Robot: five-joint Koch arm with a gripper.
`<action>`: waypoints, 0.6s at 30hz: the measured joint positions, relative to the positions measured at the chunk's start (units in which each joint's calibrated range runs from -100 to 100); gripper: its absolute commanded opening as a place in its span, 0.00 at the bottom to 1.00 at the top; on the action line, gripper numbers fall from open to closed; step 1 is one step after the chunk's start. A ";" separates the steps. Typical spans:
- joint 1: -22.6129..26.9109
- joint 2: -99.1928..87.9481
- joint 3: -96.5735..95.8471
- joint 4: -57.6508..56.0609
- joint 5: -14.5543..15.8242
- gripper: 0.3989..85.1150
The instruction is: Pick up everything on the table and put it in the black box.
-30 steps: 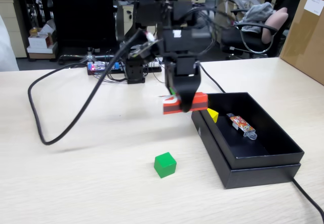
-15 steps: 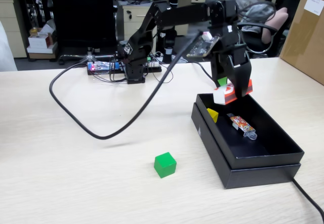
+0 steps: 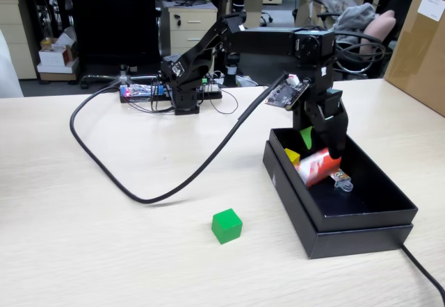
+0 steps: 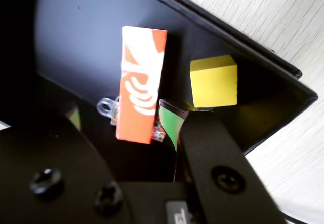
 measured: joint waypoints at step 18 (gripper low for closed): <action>-8.01 -13.93 0.91 0.00 -1.03 0.40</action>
